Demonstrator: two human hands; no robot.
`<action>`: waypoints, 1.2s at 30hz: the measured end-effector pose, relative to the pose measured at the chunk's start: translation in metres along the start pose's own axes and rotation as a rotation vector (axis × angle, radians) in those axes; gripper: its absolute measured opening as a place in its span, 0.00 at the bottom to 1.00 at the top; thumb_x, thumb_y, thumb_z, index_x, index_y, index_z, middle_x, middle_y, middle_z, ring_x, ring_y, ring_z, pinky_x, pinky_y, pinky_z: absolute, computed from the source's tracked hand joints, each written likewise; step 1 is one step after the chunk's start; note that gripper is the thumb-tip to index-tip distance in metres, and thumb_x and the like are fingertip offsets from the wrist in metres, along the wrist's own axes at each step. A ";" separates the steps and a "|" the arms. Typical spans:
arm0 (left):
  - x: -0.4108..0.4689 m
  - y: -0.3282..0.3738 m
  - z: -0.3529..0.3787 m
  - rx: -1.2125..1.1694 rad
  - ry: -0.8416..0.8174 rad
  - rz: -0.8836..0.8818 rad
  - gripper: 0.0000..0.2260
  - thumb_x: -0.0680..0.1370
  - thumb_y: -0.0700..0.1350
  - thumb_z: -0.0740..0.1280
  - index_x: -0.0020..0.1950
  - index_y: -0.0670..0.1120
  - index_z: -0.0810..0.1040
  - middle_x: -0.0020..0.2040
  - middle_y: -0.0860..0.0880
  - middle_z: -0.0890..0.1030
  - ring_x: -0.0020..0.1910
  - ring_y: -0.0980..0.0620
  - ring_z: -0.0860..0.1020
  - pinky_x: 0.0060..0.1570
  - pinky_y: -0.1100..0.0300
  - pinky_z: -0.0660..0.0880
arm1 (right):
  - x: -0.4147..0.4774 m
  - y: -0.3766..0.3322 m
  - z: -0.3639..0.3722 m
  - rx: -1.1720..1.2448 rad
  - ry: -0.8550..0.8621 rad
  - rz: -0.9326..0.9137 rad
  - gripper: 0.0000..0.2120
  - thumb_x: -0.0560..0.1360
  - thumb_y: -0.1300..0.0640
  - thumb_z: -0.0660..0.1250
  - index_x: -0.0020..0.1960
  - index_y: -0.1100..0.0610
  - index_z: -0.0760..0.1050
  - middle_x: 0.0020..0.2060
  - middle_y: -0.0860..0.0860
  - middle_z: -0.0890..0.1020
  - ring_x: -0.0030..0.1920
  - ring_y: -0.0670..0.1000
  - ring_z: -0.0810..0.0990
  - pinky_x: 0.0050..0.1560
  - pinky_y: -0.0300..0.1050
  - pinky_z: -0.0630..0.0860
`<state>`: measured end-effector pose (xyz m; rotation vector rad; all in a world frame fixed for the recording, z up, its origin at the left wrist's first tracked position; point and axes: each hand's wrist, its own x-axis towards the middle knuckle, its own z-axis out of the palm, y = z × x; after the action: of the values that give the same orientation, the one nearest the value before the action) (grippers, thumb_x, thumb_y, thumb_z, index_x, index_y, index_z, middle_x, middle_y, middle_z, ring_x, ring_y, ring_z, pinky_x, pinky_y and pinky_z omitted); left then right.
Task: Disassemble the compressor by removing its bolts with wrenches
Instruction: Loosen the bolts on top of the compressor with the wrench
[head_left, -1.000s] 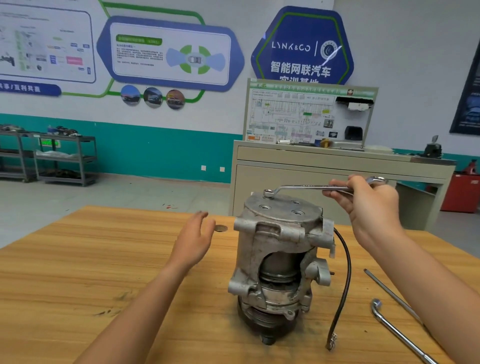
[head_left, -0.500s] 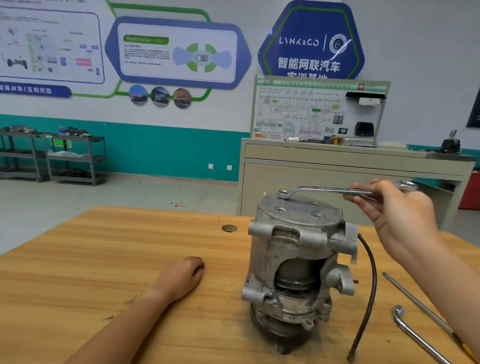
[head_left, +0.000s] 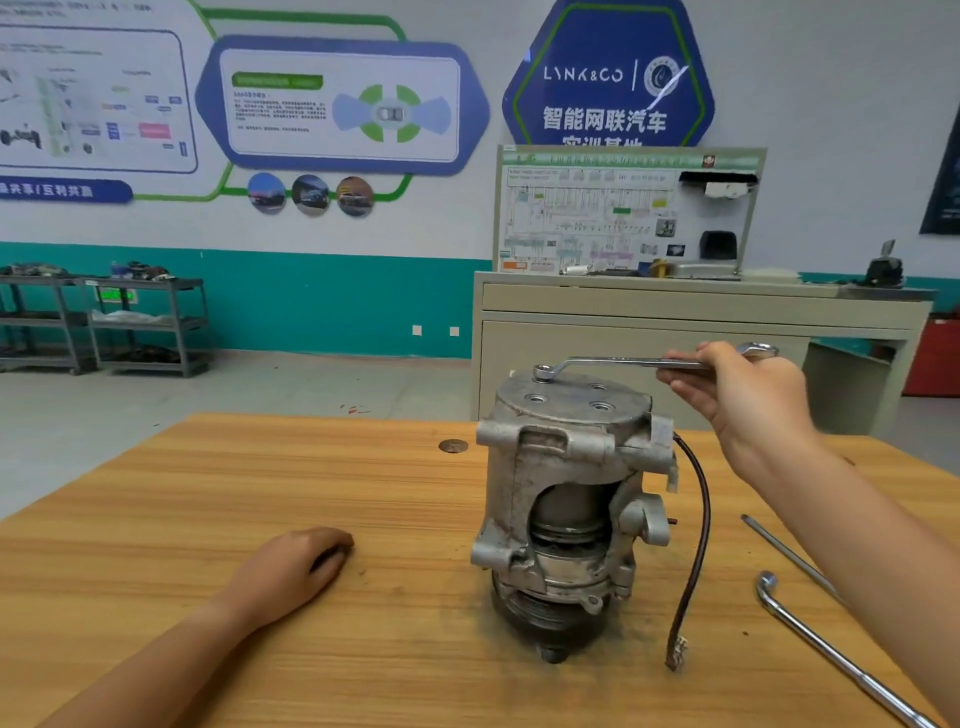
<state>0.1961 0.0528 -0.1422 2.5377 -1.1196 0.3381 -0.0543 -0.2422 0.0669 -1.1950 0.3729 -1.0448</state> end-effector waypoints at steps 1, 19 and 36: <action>-0.002 -0.001 -0.001 0.000 -0.005 -0.005 0.12 0.79 0.50 0.61 0.61 0.53 0.77 0.59 0.58 0.79 0.57 0.59 0.77 0.54 0.69 0.69 | 0.000 0.001 0.000 -0.025 0.000 -0.018 0.09 0.78 0.66 0.57 0.39 0.61 0.70 0.35 0.54 0.81 0.28 0.47 0.82 0.30 0.34 0.78; 0.043 0.228 -0.091 -1.090 0.277 0.073 0.08 0.78 0.53 0.62 0.57 0.62 0.72 0.66 0.58 0.71 0.65 0.63 0.68 0.53 0.79 0.66 | 0.016 0.010 -0.004 -0.143 -0.018 -0.100 0.09 0.77 0.65 0.57 0.39 0.58 0.71 0.28 0.48 0.82 0.30 0.45 0.81 0.32 0.33 0.77; 0.051 0.229 -0.086 -1.347 0.306 -0.010 0.18 0.65 0.48 0.60 0.53 0.56 0.78 0.46 0.59 0.82 0.48 0.61 0.79 0.47 0.66 0.75 | 0.011 0.019 -0.006 -0.209 0.035 -0.170 0.10 0.77 0.63 0.57 0.38 0.55 0.71 0.33 0.49 0.81 0.30 0.44 0.81 0.34 0.35 0.77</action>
<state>0.0519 -0.0904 0.0038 1.2421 -0.7656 -0.0612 -0.0442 -0.2545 0.0512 -1.4155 0.4213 -1.1972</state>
